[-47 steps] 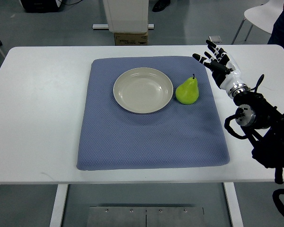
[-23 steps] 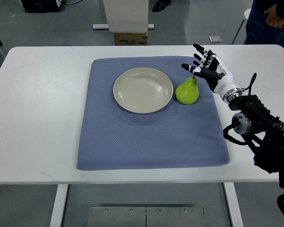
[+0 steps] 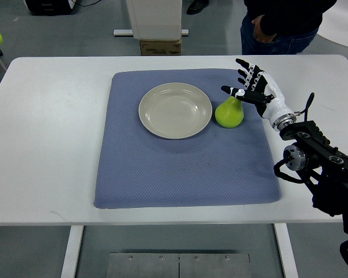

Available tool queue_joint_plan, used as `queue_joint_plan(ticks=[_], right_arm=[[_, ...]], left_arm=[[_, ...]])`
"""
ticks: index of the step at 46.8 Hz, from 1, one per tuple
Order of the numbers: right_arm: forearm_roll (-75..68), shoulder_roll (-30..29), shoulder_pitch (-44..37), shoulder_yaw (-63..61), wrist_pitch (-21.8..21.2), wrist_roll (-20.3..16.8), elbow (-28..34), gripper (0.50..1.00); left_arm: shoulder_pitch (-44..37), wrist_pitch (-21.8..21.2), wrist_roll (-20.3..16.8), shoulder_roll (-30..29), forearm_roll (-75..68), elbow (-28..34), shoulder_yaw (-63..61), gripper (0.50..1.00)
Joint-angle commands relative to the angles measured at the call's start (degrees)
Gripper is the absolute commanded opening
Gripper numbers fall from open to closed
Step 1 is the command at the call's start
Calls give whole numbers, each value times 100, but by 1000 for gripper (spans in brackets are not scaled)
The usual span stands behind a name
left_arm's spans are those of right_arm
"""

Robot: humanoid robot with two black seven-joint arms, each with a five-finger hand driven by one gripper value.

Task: Place pear on plate with right hand
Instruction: 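Move the right hand toward the green pear, fingers open, then close the right hand fingers around the green pear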

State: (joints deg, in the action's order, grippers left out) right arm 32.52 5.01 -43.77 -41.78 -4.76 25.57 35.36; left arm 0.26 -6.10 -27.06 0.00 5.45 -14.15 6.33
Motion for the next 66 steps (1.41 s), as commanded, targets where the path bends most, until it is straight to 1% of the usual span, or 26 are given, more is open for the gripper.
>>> queue_joint_plan(ticks=[1,8,19,31,42,51,66], right_arm=[[0,0,0,126,10,79,-12,1000],[0,-17,26,301,36,202,-47,1000],[0,-105,26,609,72,484,-354,1000],[0,-131,35,627,81,554,-512,1000],[0,-131,35,1048,81,879,-521,1000],[0,-193,70,1110,212,888,-530,1000],[0,-342,70,1198,335,943,-802,1000]], left_arm=[[0,4,-1,0,0,0,0,1000],[0,4,-1,0,0,0,0,1000],[0,4,-1,0,0,0,0,1000],[0,4,-1,0,0,0,0,1000],[0,4,-1,0,0,0,0,1000],[0,-5,-1,0,0,0,0,1000],[0,4,-1,0,0,0,0,1000]])
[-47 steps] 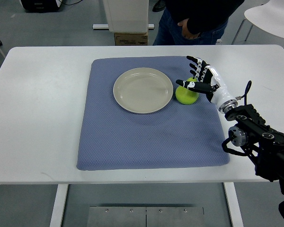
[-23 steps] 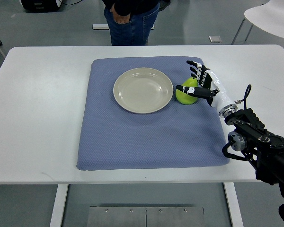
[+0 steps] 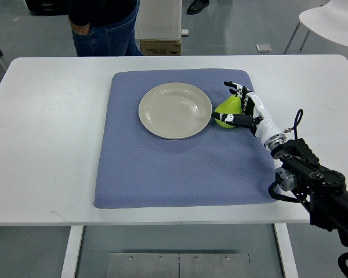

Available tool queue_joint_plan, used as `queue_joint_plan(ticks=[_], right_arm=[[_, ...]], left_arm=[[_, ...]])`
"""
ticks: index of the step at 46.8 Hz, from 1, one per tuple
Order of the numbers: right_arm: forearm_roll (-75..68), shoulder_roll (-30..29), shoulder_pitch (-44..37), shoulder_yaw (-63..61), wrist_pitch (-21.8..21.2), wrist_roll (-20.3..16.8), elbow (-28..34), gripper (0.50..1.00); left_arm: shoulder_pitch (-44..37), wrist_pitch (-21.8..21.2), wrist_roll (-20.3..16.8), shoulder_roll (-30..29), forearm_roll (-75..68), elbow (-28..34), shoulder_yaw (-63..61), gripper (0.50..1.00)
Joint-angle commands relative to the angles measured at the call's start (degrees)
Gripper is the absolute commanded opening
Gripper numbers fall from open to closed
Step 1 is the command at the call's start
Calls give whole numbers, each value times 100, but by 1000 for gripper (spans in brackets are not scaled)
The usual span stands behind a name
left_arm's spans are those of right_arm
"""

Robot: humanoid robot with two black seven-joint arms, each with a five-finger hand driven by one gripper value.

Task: Place pear on plate with right hand
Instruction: 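Close the right hand fingers around the green pear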

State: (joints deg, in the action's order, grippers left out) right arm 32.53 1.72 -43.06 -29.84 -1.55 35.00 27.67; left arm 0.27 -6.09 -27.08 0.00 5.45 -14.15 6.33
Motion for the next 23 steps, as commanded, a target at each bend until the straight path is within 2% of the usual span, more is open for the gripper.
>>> queue_joint_plan(ticks=[1,23], right_arm=[[-1,-14,0,4,15,0,-51,1000],[-1,-172,61,312,129,0,-464,995]], left_arm=[[0,3,1,0,-1,0,0,1000],[0,3,1,0,-1,0,0,1000]])
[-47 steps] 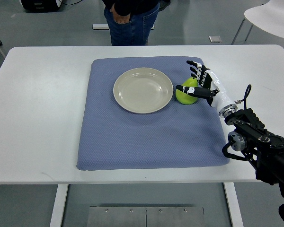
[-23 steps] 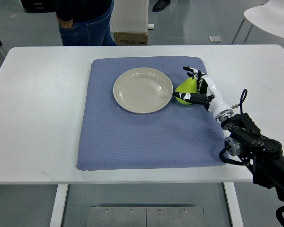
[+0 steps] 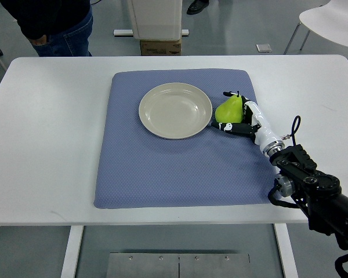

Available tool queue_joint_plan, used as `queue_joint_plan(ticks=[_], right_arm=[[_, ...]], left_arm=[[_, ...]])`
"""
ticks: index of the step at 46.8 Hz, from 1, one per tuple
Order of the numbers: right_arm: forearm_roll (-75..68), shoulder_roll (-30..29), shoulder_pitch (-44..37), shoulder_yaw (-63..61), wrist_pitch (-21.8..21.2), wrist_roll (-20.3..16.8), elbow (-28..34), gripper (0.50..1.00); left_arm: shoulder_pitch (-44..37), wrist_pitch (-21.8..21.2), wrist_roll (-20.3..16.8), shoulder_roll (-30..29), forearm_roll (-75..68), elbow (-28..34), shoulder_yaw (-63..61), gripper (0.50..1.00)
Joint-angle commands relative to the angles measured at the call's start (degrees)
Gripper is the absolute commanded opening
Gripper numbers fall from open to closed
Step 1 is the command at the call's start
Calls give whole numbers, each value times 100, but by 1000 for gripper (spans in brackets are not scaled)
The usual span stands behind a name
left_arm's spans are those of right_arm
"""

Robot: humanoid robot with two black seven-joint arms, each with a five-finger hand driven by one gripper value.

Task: Place pear on plate with right hand
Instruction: 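Close the right hand fingers around the green pear, then lift the pear with the right hand, away from the mat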

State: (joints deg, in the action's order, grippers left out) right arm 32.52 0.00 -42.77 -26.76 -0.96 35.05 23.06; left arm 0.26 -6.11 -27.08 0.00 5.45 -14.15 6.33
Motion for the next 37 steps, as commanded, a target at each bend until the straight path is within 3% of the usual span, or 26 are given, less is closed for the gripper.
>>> queue_joint_plan(ticks=[1,7,10,13,15,16,37], right_arm=[[0,0,32,4,96,-5,-4,995],[0,0,32,4,175,-5,-4,979],[0,0,32,4,210,-5,-4,902],[0,0,32,4,219,-5,-4,751],[0,0,32,4,210,-5,5,561],[0,0,32,13,210,-5,5,500],[-80,0,-109,-58,360,-5,40,500]], left_arm=[[0,5,1,0,0,0,0,1000],[0,5,1,0,0,0,0,1000],[0,5,1,0,0,0,0,1000],[0,5,1,0,0,0,0,1000],[0,5,1,0,0,0,0,1000],[0,-4,1,0,0,0,0,1000],[0,5,1,0,8,0,0,1000]])
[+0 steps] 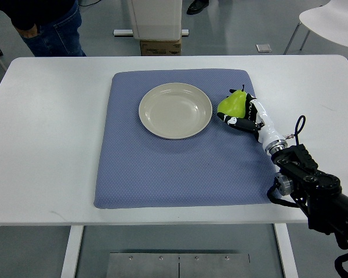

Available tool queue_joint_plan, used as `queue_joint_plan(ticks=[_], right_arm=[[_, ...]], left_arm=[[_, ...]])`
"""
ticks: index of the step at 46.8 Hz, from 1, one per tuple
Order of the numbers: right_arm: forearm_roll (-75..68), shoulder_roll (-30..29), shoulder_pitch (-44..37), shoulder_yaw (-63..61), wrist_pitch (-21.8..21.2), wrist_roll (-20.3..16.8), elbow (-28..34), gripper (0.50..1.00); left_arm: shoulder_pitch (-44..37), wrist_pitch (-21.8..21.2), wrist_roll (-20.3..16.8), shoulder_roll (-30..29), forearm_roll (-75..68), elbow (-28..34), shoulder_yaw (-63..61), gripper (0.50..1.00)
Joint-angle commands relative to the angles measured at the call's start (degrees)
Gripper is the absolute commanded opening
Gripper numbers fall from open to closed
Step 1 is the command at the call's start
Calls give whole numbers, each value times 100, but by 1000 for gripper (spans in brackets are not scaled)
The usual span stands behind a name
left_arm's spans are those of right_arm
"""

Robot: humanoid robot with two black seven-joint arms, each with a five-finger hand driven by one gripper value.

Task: Place pear on plate with right hand
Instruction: 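Lift the pear with the right hand, away from the mat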

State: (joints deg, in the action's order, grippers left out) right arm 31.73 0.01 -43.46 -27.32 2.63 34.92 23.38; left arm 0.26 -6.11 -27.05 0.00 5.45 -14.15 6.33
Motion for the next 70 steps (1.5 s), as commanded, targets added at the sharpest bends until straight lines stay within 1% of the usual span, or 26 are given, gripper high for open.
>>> queue_joint_plan(ticks=[1,19,39,60,70], right_arm=[[0,-1,-49,-1,0,8,9,500],[-27,-1,-374,-212,9,6,27,500],[-27,-1,-954,-212,-8,-372,123,500],[-27,-1,-1218,-168,-70,-758,554,500],[-27,-1,-1288,-63,-166,-820,598,500]], left_arm=[[0,-4,-2,0,0,0,0,1000],[0,-4,-2,0,9,0,0,1000],[0,-4,-2,0,0,0,0,1000],[0,5,-2,0,0,0,0,1000],[0,4,-2,0,0,0,0,1000]])
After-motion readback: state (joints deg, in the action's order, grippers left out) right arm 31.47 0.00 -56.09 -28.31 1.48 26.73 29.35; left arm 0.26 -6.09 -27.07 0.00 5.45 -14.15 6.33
